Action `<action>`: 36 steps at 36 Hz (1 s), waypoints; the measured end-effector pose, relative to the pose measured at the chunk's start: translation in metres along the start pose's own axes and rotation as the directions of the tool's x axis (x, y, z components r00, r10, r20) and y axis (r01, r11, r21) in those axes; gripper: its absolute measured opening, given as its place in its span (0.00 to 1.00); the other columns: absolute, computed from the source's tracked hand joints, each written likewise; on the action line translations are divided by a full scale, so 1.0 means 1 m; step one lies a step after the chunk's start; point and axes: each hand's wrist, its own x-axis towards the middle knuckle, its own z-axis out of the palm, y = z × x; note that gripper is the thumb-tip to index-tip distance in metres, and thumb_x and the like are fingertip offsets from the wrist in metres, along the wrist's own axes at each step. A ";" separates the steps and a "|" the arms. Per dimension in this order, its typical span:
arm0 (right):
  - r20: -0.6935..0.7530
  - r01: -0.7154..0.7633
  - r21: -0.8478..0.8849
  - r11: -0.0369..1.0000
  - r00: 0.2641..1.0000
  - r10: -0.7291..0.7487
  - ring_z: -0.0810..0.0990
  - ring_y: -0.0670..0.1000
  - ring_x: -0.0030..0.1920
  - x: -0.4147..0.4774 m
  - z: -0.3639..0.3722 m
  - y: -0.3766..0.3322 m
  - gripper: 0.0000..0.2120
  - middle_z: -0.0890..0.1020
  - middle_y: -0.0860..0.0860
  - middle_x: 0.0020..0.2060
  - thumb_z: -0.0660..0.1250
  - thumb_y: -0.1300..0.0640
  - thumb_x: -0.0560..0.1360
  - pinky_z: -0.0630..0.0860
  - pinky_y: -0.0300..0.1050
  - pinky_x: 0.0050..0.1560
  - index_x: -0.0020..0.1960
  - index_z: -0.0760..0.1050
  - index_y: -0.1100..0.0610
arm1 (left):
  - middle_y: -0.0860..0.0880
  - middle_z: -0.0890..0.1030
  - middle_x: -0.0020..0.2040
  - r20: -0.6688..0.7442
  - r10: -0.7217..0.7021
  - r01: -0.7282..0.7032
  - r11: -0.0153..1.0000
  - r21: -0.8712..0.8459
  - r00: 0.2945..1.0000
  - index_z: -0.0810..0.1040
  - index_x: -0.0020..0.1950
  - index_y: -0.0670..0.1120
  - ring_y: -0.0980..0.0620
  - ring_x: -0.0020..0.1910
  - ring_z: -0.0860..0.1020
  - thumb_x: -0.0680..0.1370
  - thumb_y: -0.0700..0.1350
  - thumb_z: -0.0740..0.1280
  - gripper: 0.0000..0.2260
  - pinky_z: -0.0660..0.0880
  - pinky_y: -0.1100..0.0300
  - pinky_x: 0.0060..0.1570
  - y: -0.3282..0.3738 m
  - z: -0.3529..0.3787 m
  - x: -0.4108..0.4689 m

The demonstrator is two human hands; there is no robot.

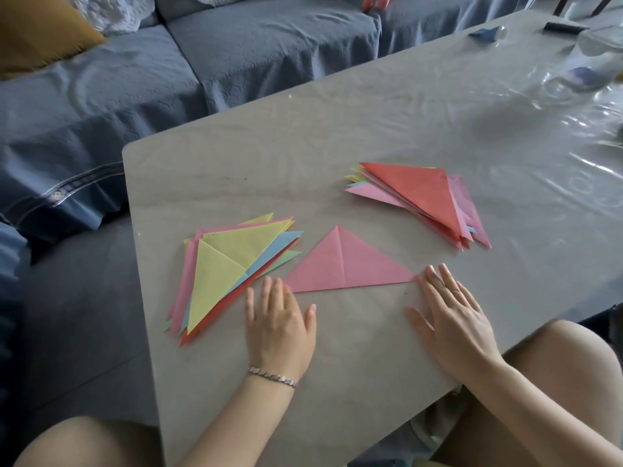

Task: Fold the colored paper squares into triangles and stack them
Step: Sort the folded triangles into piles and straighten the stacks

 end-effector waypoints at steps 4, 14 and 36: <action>0.027 -0.001 0.010 1.000 1.000 0.001 0.63 0.56 0.68 0.001 0.000 -0.001 0.36 0.73 0.58 0.65 0.41 0.38 0.78 0.54 0.45 0.68 0.64 0.72 0.64 | 0.46 0.80 0.57 -0.040 0.301 -0.303 0.951 -0.052 0.953 0.80 0.56 0.42 0.47 0.58 0.78 0.73 0.51 0.54 0.22 0.73 0.45 0.56 0.028 0.007 0.005; 0.005 -0.009 0.035 0.999 1.000 0.009 0.75 0.60 0.62 0.007 -0.008 -0.008 0.23 0.79 0.59 0.58 0.58 0.45 0.77 0.69 0.54 0.63 0.57 0.77 0.64 | 0.48 0.83 0.45 -0.071 0.152 -0.149 0.988 0.039 0.986 0.82 0.49 0.43 0.48 0.42 0.81 0.71 0.54 0.62 0.18 0.77 0.48 0.48 -0.008 0.009 0.000; 0.483 -0.292 0.124 0.948 0.853 0.199 0.71 0.57 0.60 0.093 -0.041 -0.064 0.35 0.69 0.56 0.59 0.75 0.45 0.65 0.69 0.47 0.54 0.65 0.64 0.55 | 0.45 0.69 0.69 -0.047 -0.217 0.197 0.944 -0.266 0.975 0.66 0.69 0.41 0.47 0.67 0.68 0.78 0.47 0.63 0.21 0.66 0.56 0.61 -0.077 -0.013 0.052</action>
